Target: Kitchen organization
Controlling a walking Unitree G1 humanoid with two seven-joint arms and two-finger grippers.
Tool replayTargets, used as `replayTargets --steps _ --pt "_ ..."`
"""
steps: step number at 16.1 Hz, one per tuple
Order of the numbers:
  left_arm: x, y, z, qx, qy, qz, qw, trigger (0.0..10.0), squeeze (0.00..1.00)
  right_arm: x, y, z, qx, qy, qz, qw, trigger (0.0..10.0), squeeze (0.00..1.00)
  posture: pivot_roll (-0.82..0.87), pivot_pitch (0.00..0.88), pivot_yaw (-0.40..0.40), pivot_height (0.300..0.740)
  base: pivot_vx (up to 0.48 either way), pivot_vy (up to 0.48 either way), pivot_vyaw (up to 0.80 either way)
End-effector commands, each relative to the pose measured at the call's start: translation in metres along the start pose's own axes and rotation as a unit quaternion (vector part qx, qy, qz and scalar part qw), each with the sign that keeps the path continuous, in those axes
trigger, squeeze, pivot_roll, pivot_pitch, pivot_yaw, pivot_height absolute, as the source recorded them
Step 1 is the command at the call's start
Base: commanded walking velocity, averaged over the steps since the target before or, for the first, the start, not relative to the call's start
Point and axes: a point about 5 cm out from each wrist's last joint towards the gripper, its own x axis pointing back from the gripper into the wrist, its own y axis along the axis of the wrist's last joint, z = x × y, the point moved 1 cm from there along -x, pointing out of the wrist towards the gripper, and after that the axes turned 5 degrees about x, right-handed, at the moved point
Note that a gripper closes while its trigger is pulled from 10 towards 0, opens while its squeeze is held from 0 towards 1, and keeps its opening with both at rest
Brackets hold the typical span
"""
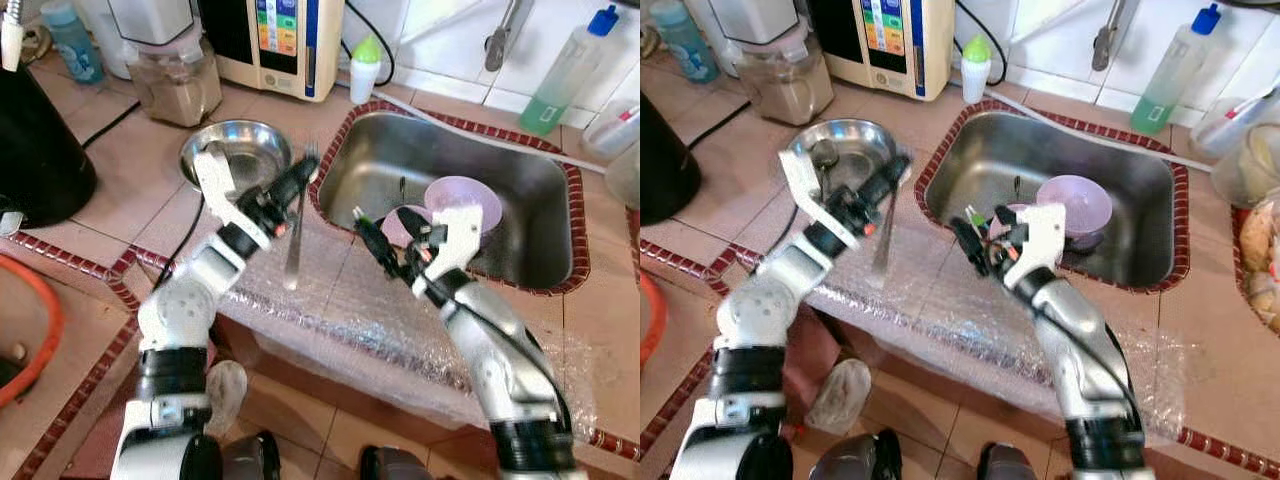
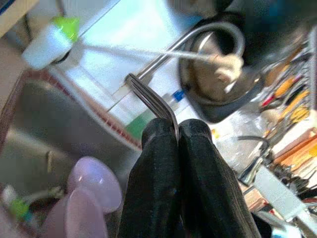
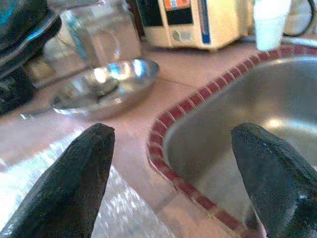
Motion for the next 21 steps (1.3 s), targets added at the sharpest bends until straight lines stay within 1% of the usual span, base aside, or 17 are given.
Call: replayTargets --steps 1,3,4,5,6,7,9,10,11,12,15,16,17,18,19,21 --pt "-0.008 0.011 -0.016 -0.028 -0.041 0.0 0.999 0.0 0.0 -0.002 0.004 -0.008 -0.034 0.0 -0.004 0.999 10.0 0.0 -0.09 0.081 -0.015 0.74 0.0 0.0 0.0" --pt "-0.016 0.017 -0.026 -0.069 -0.07 0.007 0.995 0.0 0.0 -0.007 0.015 -0.011 -0.078 0.027 -0.016 0.996 10.0 0.0 -0.09 0.077 -0.016 0.74 0.0 0.0 0.0" --pt "-0.02 0.021 -0.026 -0.087 -0.074 0.009 0.993 0.0 0.0 -0.009 0.022 -0.01 -0.111 0.054 -0.022 0.992 10.0 0.0 -0.08 0.075 -0.015 0.74 0.0 0.0 0.0" --pt "-0.022 0.021 -0.023 -0.101 -0.075 0.018 0.992 0.0 0.0 -0.007 0.027 -0.007 -0.14 0.098 -0.02 0.985 10.0 0.0 -0.08 0.073 -0.014 0.74 0.0 0.0 0.0" --pt "-0.025 0.022 -0.023 -0.098 -0.077 0.021 0.992 0.0 0.0 -0.003 0.028 -0.005 -0.152 0.134 -0.009 0.979 10.0 0.0 -0.09 0.073 -0.012 0.74 0.0 0.0 0.0" --pt "-0.027 0.022 -0.024 -0.097 -0.081 0.023 0.992 0.0 0.0 0.002 0.029 0.001 -0.175 0.175 0.002 0.969 10.0 0.0 -0.09 0.072 -0.011 0.74 0.0 0.0 0.0" --pt "-0.028 0.022 -0.025 -0.093 -0.088 0.022 0.992 0.0 0.0 0.007 0.028 0.005 -0.194 0.206 0.015 0.959 10.0 0.0 -0.09 0.072 -0.007 0.74 0.0 0.0 0.0" --pt "-0.03 0.02 -0.027 -0.087 -0.095 0.022 0.991 0.0 0.0 0.01 0.028 0.01 -0.218 0.233 0.024 0.947 10.0 0.0 -0.09 0.073 -0.004 0.74 0.0 0.0 0.0" --pt "-0.032 0.018 -0.027 -0.084 -0.099 0.023 0.991 0.0 0.0 0.011 0.027 0.014 -0.23 0.25 0.032 0.94 10.0 0.0 -0.09 0.074 -0.003 0.74 0.0 0.0 0.0" --pt "-0.034 0.013 -0.03 -0.072 -0.105 0.022 0.992 0.0 0.0 0.01 0.022 0.019 -0.234 0.263 0.045 0.935 10.0 0.0 -0.09 0.074 -0.001 0.74 0.0 0.0 0.0" --pt "-0.035 0.005 -0.036 -0.055 -0.118 0.026 0.991 0.0 0.0 0.005 0.014 0.027 -0.243 0.276 0.058 0.928 10.0 0.0 -0.09 0.074 0.001 0.74 0.0 0.0 0.0" --pt "-0.036 0.0 -0.039 -0.051 -0.123 0.028 0.991 0.0 0.0 0.002 0.012 0.034 -0.25 0.29 0.065 0.922 10.0 0.0 -0.09 0.074 0.001 0.74 0.0 0.0 0.0" --pt "-0.037 0.0 -0.039 -0.05 -0.123 0.029 0.991 0.0 0.0 0.001 0.012 0.035 -0.251 0.292 0.065 0.921 10.0 0.0 -0.09 0.074 0.002 0.74 0.0 0.0 0.0" --pt "-0.037 -0.004 -0.04 -0.045 -0.126 0.032 0.99 0.0 0.0 -0.003 0.012 0.039 -0.262 0.299 0.064 0.916 10.0 0.0 -0.09 0.074 0.002 0.74 0.0 0.0 0.0" --pt "-0.038 -0.007 -0.04 -0.044 -0.128 0.036 0.99 0.0 0.0 -0.006 0.013 0.04 -0.266 0.302 0.061 0.913 10.0 0.0 -0.09 0.075 0.001 0.74 0.0 0.0 0.0" --pt "-0.038 -0.008 -0.04 -0.043 -0.129 0.038 0.99 0.0 0.0 -0.008 0.014 0.041 -0.265 0.306 0.06 0.912 10.0 0.0 -0.08 0.076 0.001 0.74 0.0 0.0 0.0"
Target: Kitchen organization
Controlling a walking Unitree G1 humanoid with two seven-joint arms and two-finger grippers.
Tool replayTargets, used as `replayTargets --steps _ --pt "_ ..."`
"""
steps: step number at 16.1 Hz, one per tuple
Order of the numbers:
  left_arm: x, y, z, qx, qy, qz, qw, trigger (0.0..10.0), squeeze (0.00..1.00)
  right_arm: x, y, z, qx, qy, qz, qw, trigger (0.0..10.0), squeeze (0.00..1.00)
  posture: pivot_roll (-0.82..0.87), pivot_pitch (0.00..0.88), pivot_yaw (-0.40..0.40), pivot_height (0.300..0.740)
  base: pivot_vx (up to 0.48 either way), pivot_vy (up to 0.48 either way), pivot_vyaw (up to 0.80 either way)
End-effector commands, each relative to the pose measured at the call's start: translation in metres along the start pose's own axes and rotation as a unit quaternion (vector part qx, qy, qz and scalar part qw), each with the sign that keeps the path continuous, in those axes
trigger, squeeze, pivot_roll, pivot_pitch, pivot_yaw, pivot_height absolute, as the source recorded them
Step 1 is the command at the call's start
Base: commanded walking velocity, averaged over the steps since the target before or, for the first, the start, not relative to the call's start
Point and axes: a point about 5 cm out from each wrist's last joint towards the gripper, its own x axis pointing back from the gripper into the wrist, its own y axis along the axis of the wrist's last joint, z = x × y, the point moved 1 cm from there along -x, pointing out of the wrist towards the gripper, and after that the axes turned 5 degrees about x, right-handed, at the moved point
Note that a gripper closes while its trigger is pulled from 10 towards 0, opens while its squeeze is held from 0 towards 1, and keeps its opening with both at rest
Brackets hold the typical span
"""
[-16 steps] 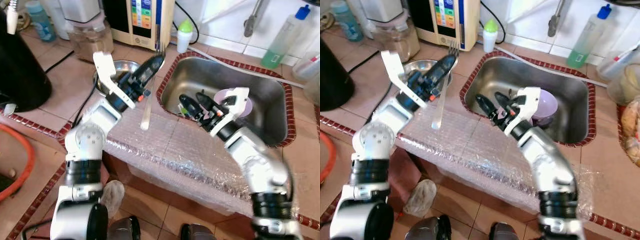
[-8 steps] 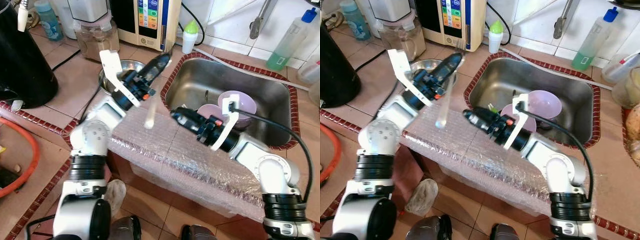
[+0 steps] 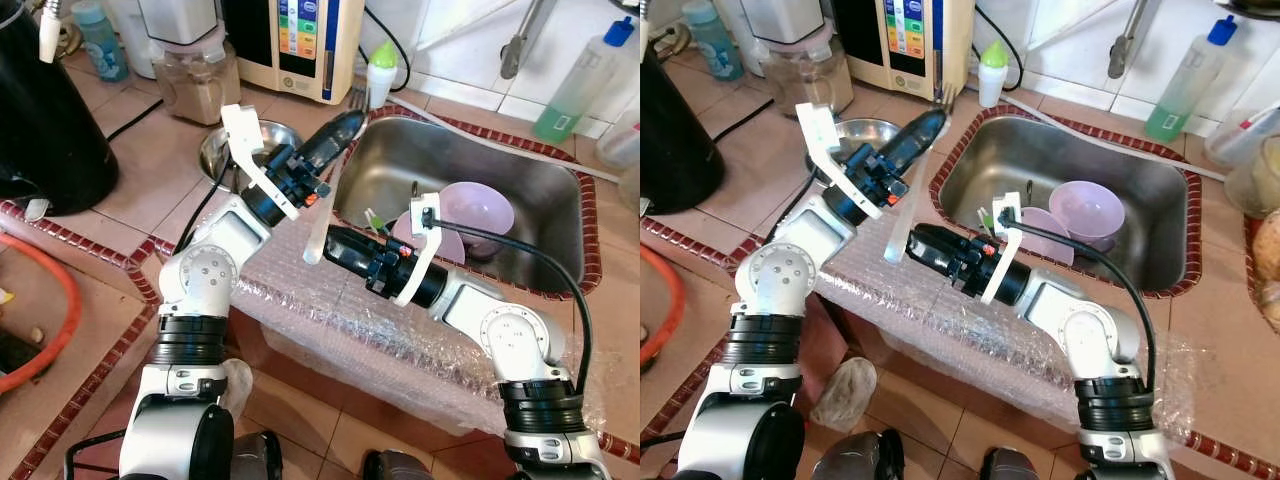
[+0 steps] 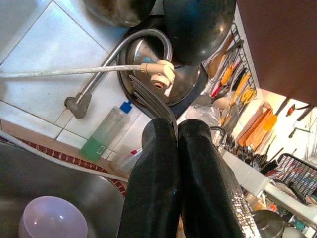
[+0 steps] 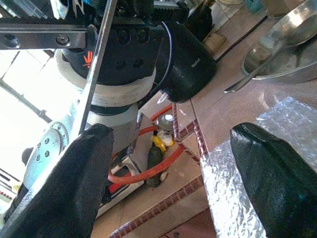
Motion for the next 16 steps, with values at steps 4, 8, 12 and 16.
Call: replayTargets --steps 4,8,12,16 --pt "0.001 0.004 -0.001 -0.01 -0.004 0.01 1.0 0.0 0.0 0.018 0.019 -0.013 0.027 -0.01 0.003 1.0 10.0 0.0 -0.09 0.076 0.002 0.74 0.0 0.0 0.0" --pt "0.005 0.007 0.002 -0.016 0.003 0.01 1.0 0.0 0.0 0.03 0.034 -0.012 0.026 0.0 -0.013 1.0 10.0 0.0 -0.09 0.078 0.007 0.74 0.0 0.0 0.0" --pt "0.002 0.001 0.001 -0.008 0.0 0.013 1.0 0.0 0.0 0.02 0.026 -0.002 0.014 0.04 -0.002 0.999 10.0 0.0 -0.09 0.081 0.008 0.74 0.0 0.0 0.0" --pt "-0.001 -0.003 -0.001 -0.001 -0.005 0.015 1.0 0.0 0.0 0.002 0.018 0.003 0.0 0.069 0.007 0.998 10.0 0.0 -0.09 0.082 0.008 0.74 0.0 0.0 0.0"
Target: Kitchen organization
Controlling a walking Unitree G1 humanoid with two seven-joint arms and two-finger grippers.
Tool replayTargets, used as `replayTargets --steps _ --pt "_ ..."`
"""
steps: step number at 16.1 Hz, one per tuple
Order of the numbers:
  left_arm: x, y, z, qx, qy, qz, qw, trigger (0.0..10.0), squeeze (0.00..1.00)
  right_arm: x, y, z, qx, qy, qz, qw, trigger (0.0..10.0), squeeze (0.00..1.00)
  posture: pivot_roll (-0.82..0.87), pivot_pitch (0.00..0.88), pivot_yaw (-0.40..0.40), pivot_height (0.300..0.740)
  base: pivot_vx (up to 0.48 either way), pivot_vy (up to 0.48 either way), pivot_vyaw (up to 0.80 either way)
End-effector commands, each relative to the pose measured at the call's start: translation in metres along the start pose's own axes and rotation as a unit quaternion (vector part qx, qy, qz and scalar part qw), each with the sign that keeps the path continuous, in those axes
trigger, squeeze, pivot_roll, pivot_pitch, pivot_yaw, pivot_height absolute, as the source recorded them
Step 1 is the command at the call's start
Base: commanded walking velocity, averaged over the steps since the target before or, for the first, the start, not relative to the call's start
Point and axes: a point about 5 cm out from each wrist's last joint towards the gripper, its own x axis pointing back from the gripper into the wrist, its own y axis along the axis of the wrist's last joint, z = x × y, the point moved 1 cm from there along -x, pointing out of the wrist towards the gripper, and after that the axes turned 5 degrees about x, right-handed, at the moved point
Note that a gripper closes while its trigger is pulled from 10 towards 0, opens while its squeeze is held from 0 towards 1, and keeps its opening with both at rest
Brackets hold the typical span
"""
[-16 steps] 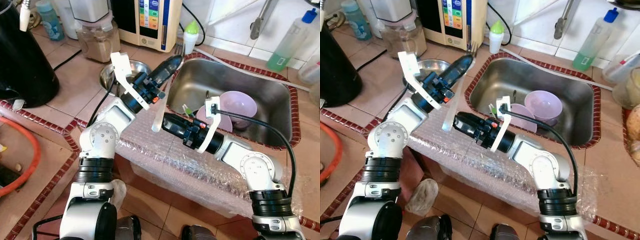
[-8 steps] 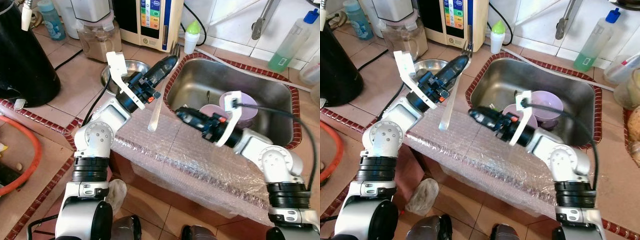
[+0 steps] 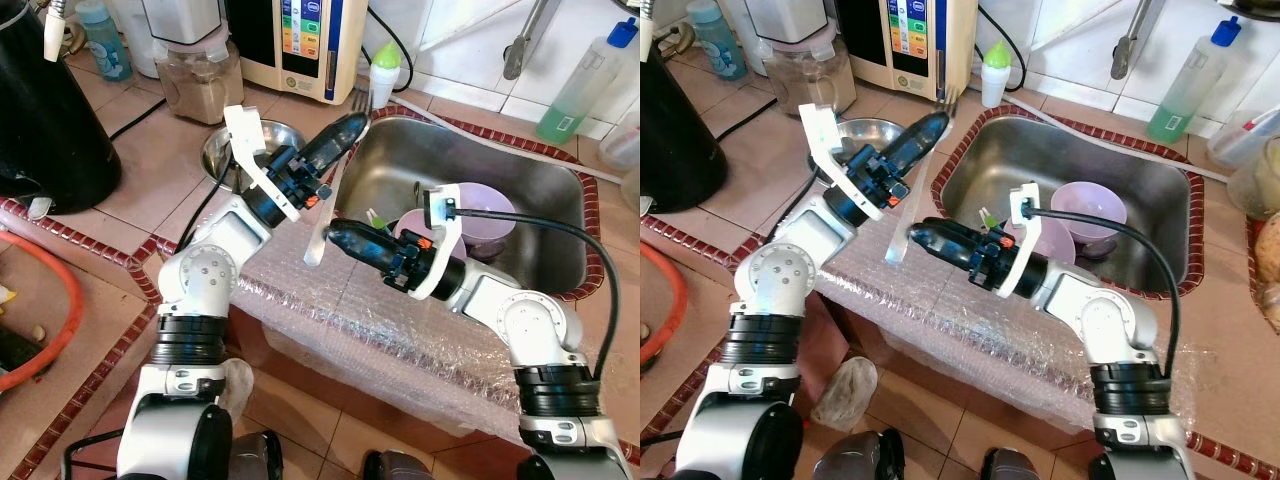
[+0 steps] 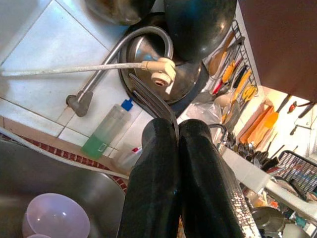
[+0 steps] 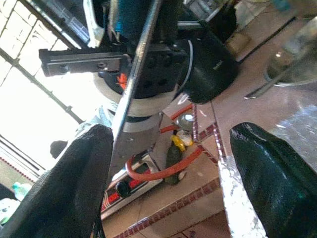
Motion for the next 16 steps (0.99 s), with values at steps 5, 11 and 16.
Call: replayTargets --steps 5,11,16 --pt "-0.003 -0.006 -0.002 0.002 -0.005 0.011 1.0 0.0 0.0 -0.02 0.001 0.009 0.002 0.044 0.003 0.999 0.0 0.0 -0.09 0.078 0.007 0.74 0.0 0.0 0.0" --pt "-0.003 -0.007 -0.002 0.002 -0.005 0.012 1.0 0.0 0.0 -0.021 0.0 0.007 -0.004 0.043 -0.003 0.999 0.0 0.0 -0.09 0.074 0.007 0.74 0.0 0.0 0.0" --pt "-0.003 -0.007 0.0 0.003 -0.003 0.011 1.0 0.0 0.0 -0.018 -0.001 0.004 -0.006 0.036 -0.003 0.999 0.0 0.0 -0.09 0.075 0.006 0.74 0.0 0.0 0.0"
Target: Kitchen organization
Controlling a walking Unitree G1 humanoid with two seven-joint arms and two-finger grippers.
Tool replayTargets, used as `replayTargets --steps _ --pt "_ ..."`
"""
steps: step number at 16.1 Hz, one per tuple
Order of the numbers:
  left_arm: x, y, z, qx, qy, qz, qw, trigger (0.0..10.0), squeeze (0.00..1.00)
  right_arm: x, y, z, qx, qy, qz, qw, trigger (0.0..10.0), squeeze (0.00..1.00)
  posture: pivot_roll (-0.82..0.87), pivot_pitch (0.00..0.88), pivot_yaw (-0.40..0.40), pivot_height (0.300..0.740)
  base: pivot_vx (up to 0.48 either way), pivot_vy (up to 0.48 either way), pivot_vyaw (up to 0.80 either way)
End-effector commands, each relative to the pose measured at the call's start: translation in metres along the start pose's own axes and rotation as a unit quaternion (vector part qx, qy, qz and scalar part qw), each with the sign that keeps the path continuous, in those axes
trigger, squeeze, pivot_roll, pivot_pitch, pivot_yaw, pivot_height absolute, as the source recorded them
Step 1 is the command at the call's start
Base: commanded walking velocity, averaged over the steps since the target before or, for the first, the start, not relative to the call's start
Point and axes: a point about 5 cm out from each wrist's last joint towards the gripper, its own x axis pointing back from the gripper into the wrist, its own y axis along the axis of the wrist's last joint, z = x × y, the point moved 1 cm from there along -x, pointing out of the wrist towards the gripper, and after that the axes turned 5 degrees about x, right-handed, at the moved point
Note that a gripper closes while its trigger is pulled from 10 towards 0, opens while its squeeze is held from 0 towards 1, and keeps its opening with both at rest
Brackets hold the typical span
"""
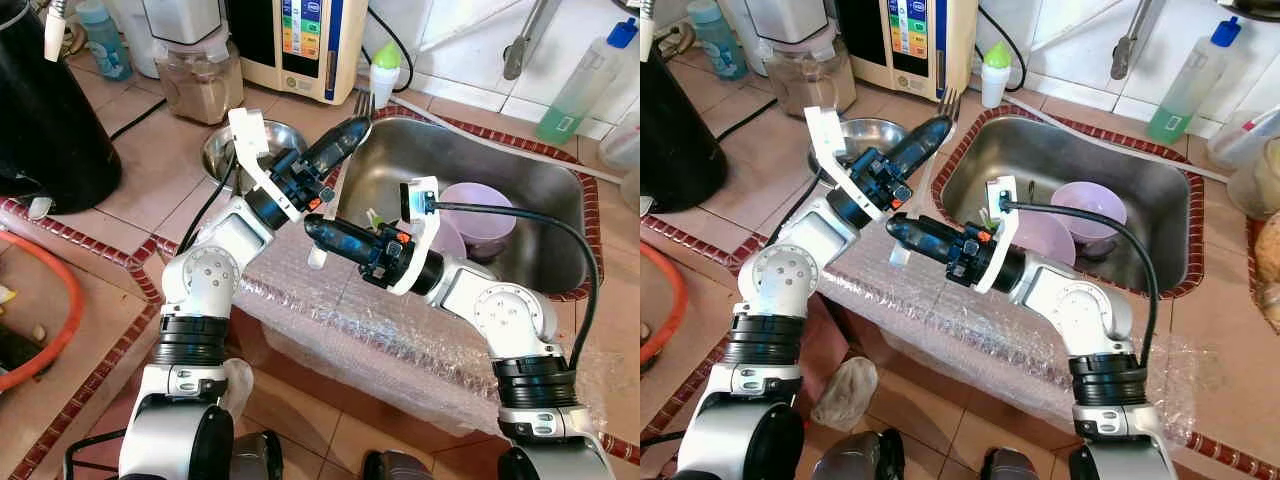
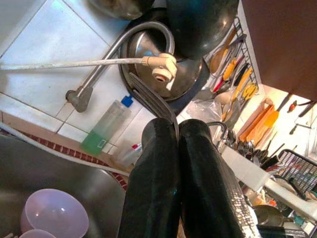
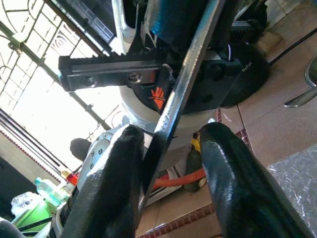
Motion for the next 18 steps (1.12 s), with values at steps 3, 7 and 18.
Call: replayTargets --steps 3,7,18 --pt "-0.0012 -0.0025 -0.0018 -0.005 -0.006 0.005 1.0 0.0 0.0 0.0026 0.0013 -0.0024 0.004 -0.006 0.003 1.0 0.0 0.0 -0.09 0.075 0.006 0.74 0.0 0.0 0.0" --pt "-0.0014 -0.0023 -0.0016 -0.007 -0.004 0.004 1.0 0.0 0.0 0.0039 -0.0019 -0.0032 0.002 -0.009 0.007 1.0 0.0 0.0 -0.09 0.081 0.005 0.74 0.0 0.0 0.0" --pt "-0.0025 -0.0035 0.0018 -0.021 0.01 0.01 1.0 2.5 0.0 0.0044 -0.0027 -0.008 0.004 -0.023 0.002 1.0 0.0 0.0 -0.1 0.076 0.004 0.74 0.0 0.0 0.0"
